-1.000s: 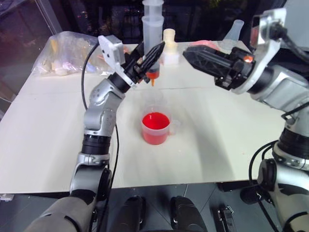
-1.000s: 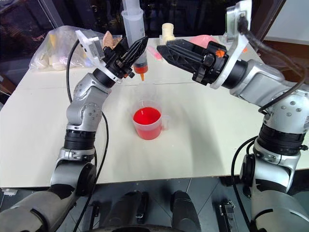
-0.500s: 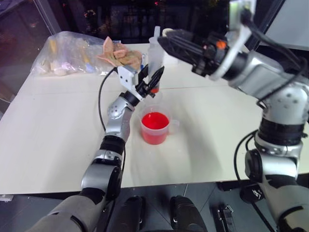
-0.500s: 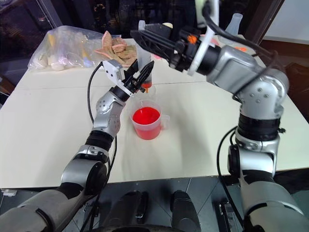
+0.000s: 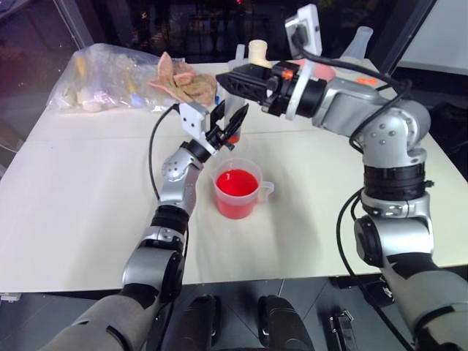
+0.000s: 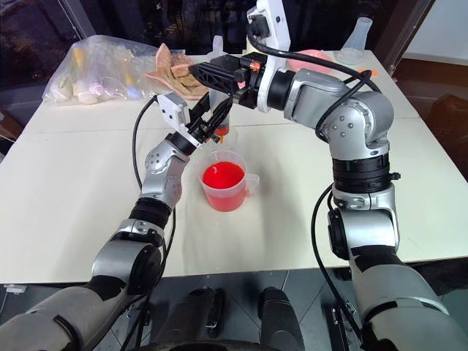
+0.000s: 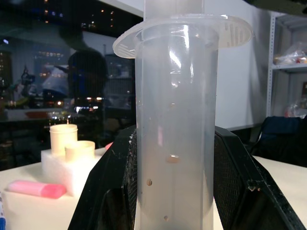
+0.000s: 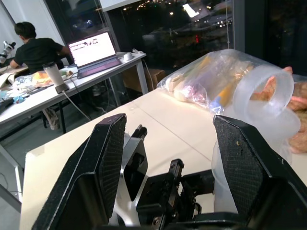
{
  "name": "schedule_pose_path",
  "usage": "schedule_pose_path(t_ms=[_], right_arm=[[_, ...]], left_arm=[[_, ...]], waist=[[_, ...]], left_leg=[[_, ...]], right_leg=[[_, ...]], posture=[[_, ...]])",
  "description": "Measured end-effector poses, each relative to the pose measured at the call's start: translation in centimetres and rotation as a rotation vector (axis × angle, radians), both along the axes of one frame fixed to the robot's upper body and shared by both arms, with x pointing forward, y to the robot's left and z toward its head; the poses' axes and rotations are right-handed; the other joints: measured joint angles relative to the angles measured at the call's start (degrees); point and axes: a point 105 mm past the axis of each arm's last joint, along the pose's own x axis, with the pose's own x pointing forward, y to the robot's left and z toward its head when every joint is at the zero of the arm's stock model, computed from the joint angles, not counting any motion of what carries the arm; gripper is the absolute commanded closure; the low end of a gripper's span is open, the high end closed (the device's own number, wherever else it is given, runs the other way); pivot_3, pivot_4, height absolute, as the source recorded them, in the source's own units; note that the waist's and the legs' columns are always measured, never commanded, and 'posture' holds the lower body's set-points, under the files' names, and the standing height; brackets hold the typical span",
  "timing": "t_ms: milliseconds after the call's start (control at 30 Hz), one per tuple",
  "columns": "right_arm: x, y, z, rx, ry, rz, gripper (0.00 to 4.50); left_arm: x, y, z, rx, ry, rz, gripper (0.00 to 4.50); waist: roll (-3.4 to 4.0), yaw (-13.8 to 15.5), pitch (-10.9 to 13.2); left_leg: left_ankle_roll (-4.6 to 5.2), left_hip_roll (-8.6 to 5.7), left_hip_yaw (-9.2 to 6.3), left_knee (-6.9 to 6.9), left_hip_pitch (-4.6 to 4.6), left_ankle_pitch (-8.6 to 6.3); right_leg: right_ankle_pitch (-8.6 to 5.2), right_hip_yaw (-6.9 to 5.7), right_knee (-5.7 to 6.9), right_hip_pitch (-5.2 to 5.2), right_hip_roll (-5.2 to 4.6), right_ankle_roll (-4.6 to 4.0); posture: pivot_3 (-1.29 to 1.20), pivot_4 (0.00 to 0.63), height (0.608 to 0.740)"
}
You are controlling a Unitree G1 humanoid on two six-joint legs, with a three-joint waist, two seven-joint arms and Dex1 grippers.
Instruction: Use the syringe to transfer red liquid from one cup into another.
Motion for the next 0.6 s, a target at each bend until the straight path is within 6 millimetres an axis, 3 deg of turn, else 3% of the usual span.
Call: schedule_pose_path(t_ms=[433, 600], right_arm=[[0.4, -2.4, 1.3, 0.016, -0.031, -0.072, 1.51], [1.0, -2.3, 0.7, 0.007, -0.011, -0.079, 1.51]], left_arm=[[0.0, 0.0, 0.1, -0.004, -0.001, 0.003, 2.98], [-0.1, 0.0, 0.3, -0.005, -0.011, 0.001, 2.98]], waist=[[0.0, 0.02, 0.0], [0.0, -0.31, -0.01]], left_leg=[[0.0, -0.01, 0.0, 0.01, -0.01, 0.0], [-0.02, -0.01, 0.0, 0.01, -0.01, 0.01]], right_leg=[[0.01, -0.01, 0.0, 0.0, 0.0, 0.01], [0.01, -0.01, 0.03, -0.01, 0.0, 0.01]], posture=[[0.0, 0.15, 0.74], [0.0, 0.15, 0.74]])
